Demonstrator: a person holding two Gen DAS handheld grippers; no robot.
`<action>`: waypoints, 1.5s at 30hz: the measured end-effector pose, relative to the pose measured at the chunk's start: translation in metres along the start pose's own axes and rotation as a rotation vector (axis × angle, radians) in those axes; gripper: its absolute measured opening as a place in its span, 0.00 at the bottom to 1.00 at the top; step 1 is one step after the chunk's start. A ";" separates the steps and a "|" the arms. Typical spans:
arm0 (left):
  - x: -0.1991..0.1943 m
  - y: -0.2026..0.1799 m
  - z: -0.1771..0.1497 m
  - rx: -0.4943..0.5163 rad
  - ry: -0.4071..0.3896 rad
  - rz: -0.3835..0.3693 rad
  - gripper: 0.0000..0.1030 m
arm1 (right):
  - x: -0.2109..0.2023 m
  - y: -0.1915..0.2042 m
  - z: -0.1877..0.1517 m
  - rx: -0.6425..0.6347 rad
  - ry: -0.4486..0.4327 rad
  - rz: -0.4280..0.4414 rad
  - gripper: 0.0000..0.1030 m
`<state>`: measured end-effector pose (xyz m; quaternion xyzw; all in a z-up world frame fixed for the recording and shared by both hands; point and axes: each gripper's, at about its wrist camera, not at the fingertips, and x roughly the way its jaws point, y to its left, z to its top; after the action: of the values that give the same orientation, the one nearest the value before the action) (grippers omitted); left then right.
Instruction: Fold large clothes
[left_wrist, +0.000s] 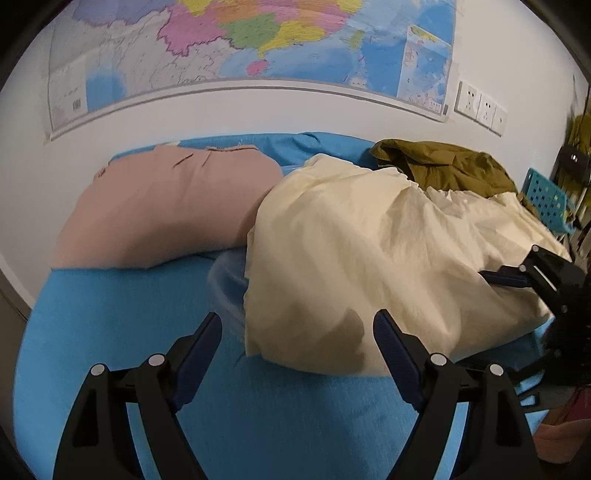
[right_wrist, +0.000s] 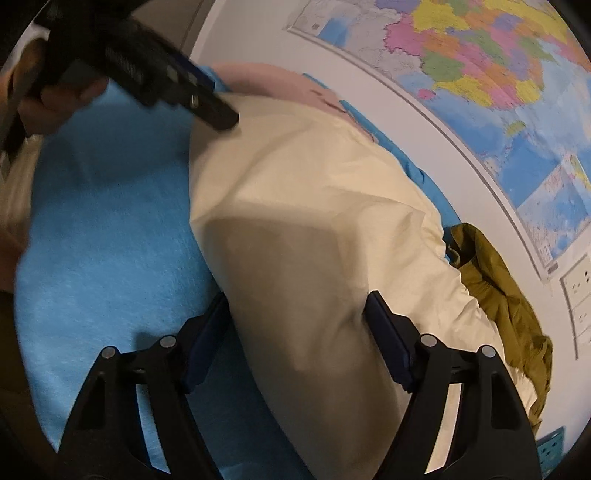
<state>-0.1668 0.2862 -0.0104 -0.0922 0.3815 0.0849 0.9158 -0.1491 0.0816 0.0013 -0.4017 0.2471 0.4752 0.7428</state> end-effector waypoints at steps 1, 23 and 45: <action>-0.001 0.004 -0.003 -0.025 0.007 -0.024 0.79 | 0.001 -0.002 0.001 0.002 0.000 0.006 0.66; 0.038 -0.015 -0.016 -0.323 0.112 -0.523 0.81 | -0.024 -0.059 0.006 0.317 -0.093 0.152 0.32; 0.089 -0.035 0.038 -0.355 0.173 -0.477 0.83 | -0.074 -0.094 -0.056 0.695 -0.192 0.369 0.57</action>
<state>-0.0708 0.2689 -0.0443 -0.3447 0.4048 -0.0754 0.8436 -0.0943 -0.0238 0.0593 -0.0291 0.3904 0.5240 0.7565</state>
